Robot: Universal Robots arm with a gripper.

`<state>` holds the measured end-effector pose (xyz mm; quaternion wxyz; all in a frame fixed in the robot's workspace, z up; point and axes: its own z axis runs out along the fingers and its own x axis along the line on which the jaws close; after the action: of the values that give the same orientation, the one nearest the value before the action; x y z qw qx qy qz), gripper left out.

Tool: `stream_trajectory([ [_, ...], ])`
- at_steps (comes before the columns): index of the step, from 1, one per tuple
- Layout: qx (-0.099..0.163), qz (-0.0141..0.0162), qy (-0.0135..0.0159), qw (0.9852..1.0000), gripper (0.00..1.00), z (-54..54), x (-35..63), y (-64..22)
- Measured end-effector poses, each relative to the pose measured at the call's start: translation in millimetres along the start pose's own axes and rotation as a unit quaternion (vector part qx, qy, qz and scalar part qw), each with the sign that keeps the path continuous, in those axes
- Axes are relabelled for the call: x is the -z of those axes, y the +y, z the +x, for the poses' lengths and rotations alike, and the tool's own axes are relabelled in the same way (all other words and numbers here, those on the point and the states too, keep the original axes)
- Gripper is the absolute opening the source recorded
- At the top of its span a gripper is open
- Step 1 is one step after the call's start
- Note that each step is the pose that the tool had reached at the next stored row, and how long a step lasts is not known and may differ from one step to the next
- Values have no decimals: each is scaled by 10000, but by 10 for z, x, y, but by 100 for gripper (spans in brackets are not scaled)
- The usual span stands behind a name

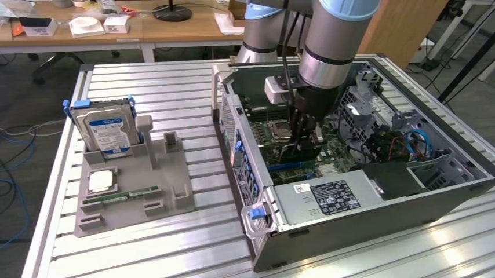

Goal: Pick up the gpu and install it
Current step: 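Insert the gpu into the slot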

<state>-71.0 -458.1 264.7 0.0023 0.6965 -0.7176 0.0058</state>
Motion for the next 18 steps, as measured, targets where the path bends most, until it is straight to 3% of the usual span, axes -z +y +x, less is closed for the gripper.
stream_trajectory([
  [18,-2,-1,-1,10000,26,-5,-94,19],
])
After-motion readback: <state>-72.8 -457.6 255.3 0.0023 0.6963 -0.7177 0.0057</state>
